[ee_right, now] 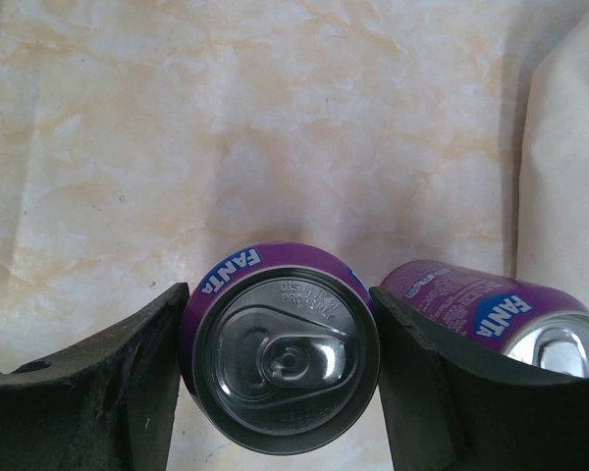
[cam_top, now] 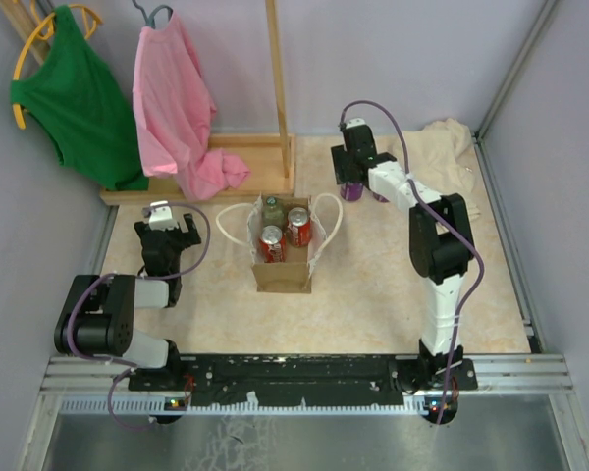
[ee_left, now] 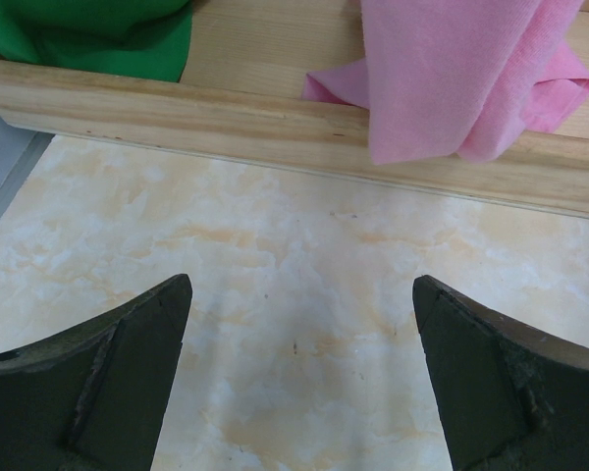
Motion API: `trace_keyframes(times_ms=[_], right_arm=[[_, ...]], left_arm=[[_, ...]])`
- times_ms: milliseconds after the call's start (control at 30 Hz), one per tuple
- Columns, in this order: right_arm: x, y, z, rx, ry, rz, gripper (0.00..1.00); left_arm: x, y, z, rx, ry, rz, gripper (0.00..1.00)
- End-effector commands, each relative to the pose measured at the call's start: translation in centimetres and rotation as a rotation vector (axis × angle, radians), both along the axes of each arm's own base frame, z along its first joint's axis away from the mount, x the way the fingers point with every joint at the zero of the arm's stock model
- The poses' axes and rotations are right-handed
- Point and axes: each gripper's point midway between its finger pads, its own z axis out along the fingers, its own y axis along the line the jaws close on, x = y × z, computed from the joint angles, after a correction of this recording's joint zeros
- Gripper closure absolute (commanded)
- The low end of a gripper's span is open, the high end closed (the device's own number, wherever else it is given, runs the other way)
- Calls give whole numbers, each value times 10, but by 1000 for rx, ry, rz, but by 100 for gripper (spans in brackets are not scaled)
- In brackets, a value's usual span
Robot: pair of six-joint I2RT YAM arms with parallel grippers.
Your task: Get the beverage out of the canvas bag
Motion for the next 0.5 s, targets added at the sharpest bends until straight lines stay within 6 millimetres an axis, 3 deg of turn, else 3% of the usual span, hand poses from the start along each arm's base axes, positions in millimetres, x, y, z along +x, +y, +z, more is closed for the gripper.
trace_keyframes(times_ms=[0,167,267,367,467], right_arm=[[28,10,46,80,-166,-6,100],[26,8,35,68,-150,-12,96],[23,8,30,66,-144,-4,76],[20,7,26,65,-138,1,42],[18,6,20,59,-124,-3,32]], left_arm=[[9,-3,11,-10,-33,-12,0],[10,-3,10,-10,-32,-12,0],[10,-3,10,-10,-30,-11,0],[10,-3,9,-10,-29,-11,0],[10,-3,10,-10,-29,-12,0]])
